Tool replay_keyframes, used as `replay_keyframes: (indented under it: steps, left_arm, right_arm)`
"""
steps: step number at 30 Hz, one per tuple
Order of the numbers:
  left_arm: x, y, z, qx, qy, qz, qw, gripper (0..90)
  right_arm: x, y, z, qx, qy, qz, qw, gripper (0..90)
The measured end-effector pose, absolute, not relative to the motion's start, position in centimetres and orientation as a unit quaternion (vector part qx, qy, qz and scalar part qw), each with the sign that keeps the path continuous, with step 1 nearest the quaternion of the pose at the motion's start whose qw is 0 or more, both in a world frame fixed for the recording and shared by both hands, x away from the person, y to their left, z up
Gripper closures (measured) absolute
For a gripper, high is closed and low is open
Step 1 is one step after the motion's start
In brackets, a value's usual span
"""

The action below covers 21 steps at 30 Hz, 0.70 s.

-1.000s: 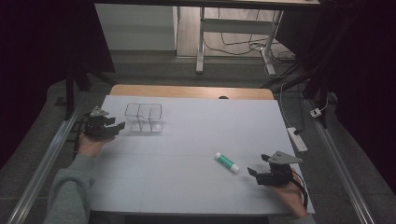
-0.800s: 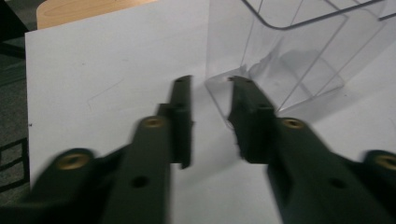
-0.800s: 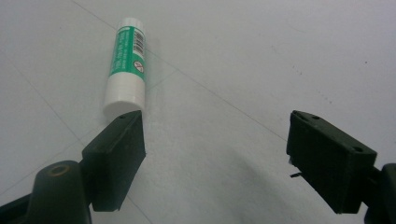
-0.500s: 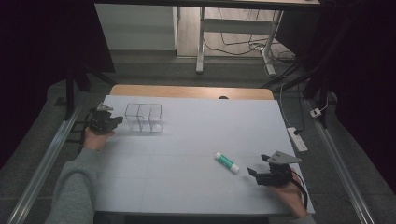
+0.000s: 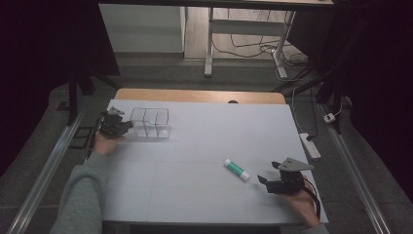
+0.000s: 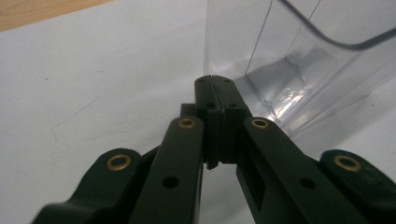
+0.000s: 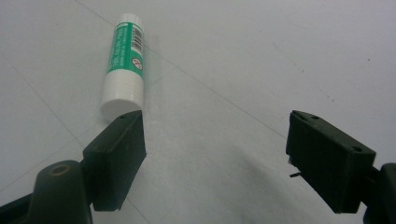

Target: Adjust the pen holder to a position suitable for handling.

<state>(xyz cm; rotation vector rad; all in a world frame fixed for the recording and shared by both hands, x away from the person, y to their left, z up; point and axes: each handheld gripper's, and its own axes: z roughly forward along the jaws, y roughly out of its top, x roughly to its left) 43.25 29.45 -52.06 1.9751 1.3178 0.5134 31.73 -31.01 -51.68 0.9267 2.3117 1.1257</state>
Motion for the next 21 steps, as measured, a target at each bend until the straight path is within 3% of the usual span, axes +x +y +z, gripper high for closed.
replay_keyframes:
  steps: [21]
  left_arm:
    - [43.6, 27.5, -52.0, 0.779, 0.487, 0.185, 0.349, 89.0]
  right_arm:
    - [31.8, -30.9, -51.7, 0.335, 0.832, 0.394, 0.203, 19.2]
